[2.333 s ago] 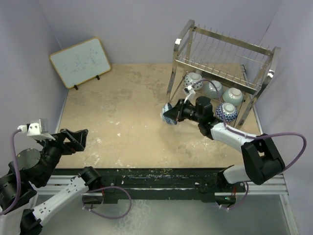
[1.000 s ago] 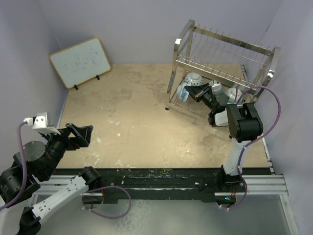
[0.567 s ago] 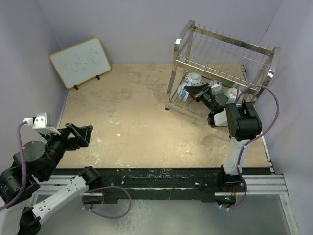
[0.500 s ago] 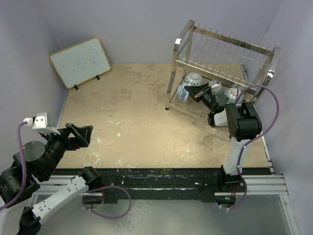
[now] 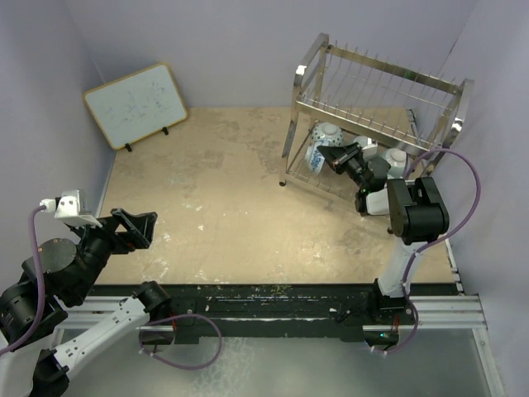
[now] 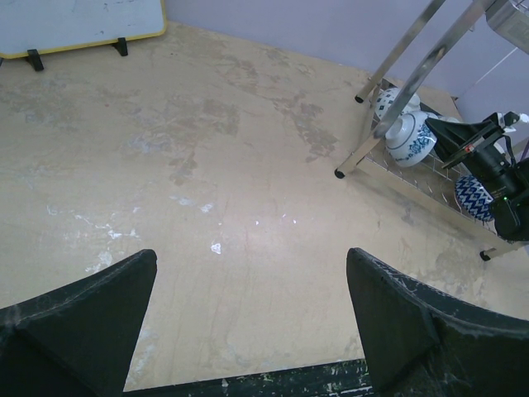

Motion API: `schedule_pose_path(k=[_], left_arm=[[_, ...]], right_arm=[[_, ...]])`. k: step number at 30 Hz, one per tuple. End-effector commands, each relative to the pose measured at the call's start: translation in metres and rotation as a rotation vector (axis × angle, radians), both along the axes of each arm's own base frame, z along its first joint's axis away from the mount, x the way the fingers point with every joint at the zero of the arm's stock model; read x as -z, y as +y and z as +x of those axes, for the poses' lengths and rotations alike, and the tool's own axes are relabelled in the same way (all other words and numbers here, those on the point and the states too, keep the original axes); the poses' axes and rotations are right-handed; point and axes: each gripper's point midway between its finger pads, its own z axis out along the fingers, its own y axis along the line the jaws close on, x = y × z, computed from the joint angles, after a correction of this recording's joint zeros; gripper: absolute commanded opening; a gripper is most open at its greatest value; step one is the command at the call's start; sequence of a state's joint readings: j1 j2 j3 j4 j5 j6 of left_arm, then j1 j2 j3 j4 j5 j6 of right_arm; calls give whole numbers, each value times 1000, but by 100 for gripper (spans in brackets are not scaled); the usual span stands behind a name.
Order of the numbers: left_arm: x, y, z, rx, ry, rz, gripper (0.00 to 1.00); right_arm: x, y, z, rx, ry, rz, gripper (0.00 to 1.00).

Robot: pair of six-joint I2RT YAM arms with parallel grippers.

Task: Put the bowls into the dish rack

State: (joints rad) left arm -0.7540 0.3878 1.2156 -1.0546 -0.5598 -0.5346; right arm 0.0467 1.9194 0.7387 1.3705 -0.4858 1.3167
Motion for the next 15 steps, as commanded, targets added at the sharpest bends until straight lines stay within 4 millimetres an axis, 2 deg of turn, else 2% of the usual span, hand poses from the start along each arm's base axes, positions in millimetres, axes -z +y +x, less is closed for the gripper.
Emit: schedule_pose_path(k=[1,4,8,11,15], left_arm=[[-16,-2,1,10,-48,-26,99],[-16,-1,1,8,-46,-26,99],[-15,-1,1,10,-47,-28,99],[-16,-2,1,12,-47,-29,99],[-16,-4,2,17,-49,-26,99]], right_arm=[[-2,-8,2,26,-16,-5,0],[-5,-11,-1,44,-4,9,0],[5,-23,-4,125,76,-39,0],[16,-36,-8,202,149,-75,4],[19,-49,-12,269,200,-110,5]])
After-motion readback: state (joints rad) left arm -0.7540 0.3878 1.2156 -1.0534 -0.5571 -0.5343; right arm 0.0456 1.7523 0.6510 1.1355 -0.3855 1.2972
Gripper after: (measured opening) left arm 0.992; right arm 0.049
